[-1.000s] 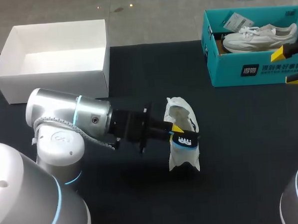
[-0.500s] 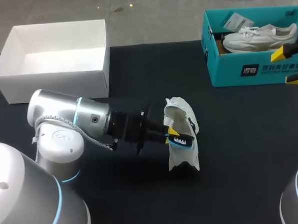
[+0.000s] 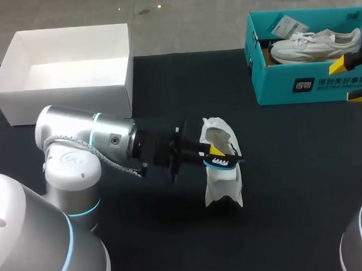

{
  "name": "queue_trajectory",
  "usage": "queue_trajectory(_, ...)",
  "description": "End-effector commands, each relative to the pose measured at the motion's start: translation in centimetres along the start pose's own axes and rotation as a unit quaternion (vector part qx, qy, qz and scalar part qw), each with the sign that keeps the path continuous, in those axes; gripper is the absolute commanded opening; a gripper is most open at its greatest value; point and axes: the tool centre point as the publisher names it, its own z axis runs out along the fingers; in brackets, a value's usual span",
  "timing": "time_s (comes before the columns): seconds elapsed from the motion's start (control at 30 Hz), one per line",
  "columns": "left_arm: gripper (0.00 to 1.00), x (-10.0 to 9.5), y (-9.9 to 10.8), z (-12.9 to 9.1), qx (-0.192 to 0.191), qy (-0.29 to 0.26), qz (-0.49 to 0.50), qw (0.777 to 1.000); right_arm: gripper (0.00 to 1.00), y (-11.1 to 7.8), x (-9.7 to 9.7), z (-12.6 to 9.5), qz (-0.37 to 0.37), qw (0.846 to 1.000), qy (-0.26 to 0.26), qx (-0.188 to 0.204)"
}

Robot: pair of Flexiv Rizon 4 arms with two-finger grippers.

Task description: Take the shoe out of the shoebox, open the shoe tongue, remove and reinsert the insole, then place the shoe into the shoebox

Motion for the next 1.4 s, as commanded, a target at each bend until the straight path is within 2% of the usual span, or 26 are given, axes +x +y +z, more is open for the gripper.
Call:
queue_trajectory(0.03, 0.0, -1.2, 1.2, 2.3, 0.007, 0.01, 0.002, 1.0, 1.0, -0.1, 0.0, 0.0, 0.001, 1.0, -0.002, -0.001)
queue_trajectory(0.33, 0.0, -1.4, 3.4, 4.6, 0.018, 0.025, -0.009, 0.999, 1.0, -0.1, 0.0, 0.0, 0.001, 1.0, -0.002, -0.001)
queue_trajectory(0.6, 0.0, -0.1, 4.4, 4.7, 0.014, 0.036, -0.036, 0.999, 1.0, -0.1, 0.0, 0.0, 0.001, 1.0, -0.002, -0.001)
queue_trajectory(0.77, 0.0, 0.3, 3.5, 4.2, 0.011, 0.039, -0.04, 0.998, 1.0, -0.1, 0.0, 0.0, 0.001, 1.0, -0.002, -0.001)
queue_trajectory(0.97, 0.0, -0.6, 0.2, 3.1, 0.019, 0.018, -0.016, 1.0, 1.0, -0.1, 0.0, 0.0, 0.001, 1.0, -0.002, -0.001)
queue_trajectory(1.03, 0.0, -0.7, -0.3, 2.8, 0.018, 0.011, -0.01, 1.0, 1.0, -0.1, 0.0, 0.0, 0.001, 1.0, -0.002, -0.001)
queue_trajectory(1.4, 0.0, 1.3, 1.6, 2.5, -0.001, -0.027, -0.03, 0.999, 1.0, -0.1, 0.0, 0.0, 0.001, 1.0, -0.002, -0.001)
